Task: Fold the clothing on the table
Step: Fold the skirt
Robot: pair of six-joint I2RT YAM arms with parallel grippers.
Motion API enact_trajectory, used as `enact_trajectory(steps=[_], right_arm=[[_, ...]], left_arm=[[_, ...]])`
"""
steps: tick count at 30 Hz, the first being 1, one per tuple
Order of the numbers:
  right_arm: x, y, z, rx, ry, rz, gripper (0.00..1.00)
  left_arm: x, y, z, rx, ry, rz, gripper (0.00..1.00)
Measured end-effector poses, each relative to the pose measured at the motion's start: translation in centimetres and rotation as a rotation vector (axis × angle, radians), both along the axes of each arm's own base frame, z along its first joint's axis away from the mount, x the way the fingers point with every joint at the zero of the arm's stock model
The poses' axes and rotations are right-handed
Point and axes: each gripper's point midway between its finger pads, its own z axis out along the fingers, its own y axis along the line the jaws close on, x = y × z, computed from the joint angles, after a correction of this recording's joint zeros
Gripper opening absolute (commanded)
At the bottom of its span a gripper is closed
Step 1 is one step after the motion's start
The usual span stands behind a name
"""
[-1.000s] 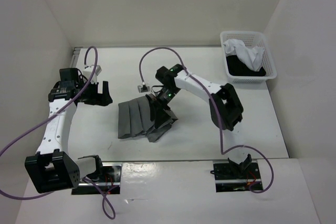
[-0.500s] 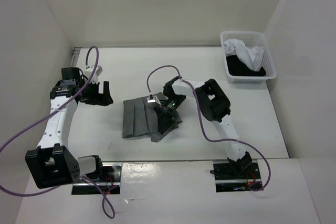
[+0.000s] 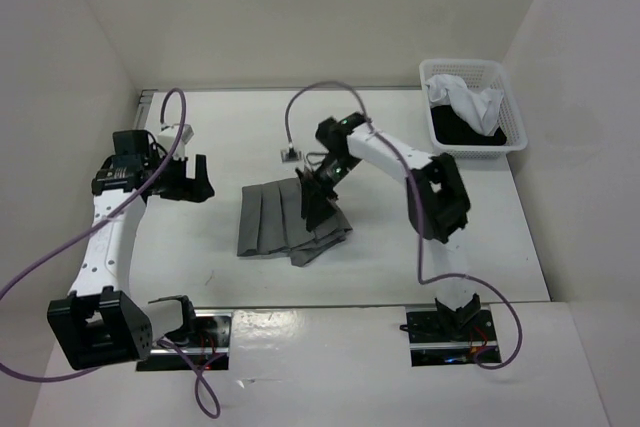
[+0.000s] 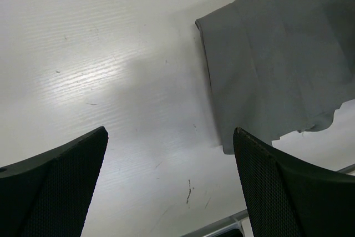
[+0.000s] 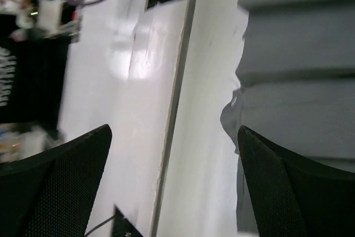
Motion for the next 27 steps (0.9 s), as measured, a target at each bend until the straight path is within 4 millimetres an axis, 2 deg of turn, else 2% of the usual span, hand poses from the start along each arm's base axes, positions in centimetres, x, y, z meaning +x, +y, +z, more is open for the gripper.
enact_trajectory(steps=[2,4,6,7,8,10,11,12,15,20,27], right_arm=[[1.4,-0.3,5.3,0.063,-0.158,-0.047,0.98],[3.1,-2.4,10.8,0.113,-0.332,-0.160,0.98],[5.0,-7.0,15.0,0.148,-0.501,-0.359,0.98],[6.1,-10.7,16.7,0.141,-0.573,-0.504,0.98],[7.3,-14.4,17.6,0.119,-0.635,-0.659,0.98],[8.9,-21.6,17.7,-0.004,-0.715,-0.971,0.98],[9.0,-23.9,17.3,-0.066,-0.734,-1.093,0.98],[8.8,-25.0,16.9,-0.111,-0.745,-1.169,0.98],[7.8,-27.6,15.6,-0.200,-0.770,-1.344,0.98],[5.8,-33.1,15.1,-0.273,-0.837,-1.604,0.98],[4.0,-35.7,15.6,-0.302,-0.895,-1.724,0.98]], left_arm=[[-0.2,0.1,1.1,0.008,-0.041,0.005,1.00],[-0.6,0.5,2.5,0.019,-0.096,0.025,1.00],[-1.1,1.3,4.0,0.031,-0.154,0.061,1.00],[-1.3,1.9,4.8,0.039,-0.185,0.084,1.00],[-1.6,2.4,5.5,0.049,-0.215,0.109,1.00],[-2.1,3.6,6.8,0.069,-0.270,0.159,1.00],[-2.3,4.2,7.3,0.077,-0.287,0.184,1.00],[-2.5,4.7,7.4,0.083,-0.294,0.204,1.00],[-2.7,6.4,7.4,0.090,-0.289,0.270,1.00],[-3.5,8.8,6.1,0.082,-0.236,0.360,1.00],[-4.1,8.2,6.7,0.073,-0.262,0.347,1.00]])
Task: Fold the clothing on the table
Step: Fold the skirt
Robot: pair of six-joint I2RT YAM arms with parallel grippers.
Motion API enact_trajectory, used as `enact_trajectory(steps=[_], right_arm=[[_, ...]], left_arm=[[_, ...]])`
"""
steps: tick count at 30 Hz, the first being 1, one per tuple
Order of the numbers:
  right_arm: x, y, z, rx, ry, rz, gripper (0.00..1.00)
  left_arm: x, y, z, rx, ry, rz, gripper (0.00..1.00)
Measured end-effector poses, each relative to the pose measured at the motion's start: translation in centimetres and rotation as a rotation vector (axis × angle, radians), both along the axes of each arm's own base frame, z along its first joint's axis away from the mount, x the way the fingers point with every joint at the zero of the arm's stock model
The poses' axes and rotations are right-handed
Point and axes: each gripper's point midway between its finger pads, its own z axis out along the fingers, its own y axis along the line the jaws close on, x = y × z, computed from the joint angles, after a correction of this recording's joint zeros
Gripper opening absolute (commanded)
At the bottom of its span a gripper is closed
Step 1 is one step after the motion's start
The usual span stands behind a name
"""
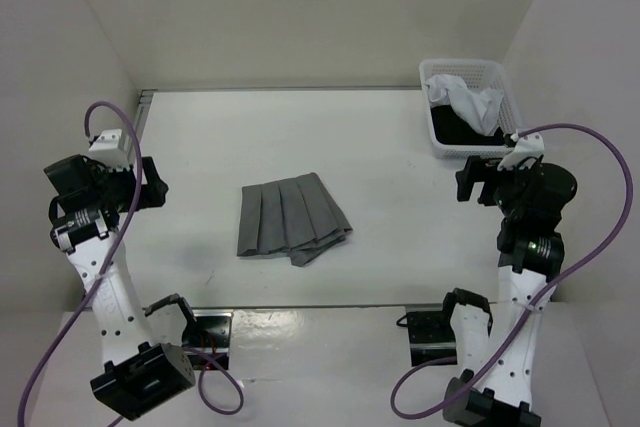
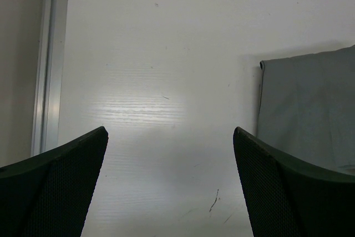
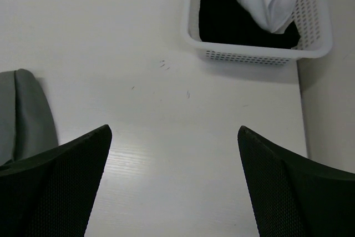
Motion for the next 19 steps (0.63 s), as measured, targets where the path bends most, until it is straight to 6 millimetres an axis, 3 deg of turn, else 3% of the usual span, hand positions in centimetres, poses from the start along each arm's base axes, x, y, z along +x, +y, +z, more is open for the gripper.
enact_trajectory(steps=[9,19], right_arm=[[-1.7,0.0,2.2,-0.033,-0.106,-0.042,0.98],[-1.6,0.1,2.0,-0.031,-0.109,-0.033,0.98]], left_arm=[[-0.2,-0.2,-0.1,0.000,-0.004,-0.003,1.00],[-0.2,-0.4,0.0,-0.003,-0.008,-0.012,1.00]])
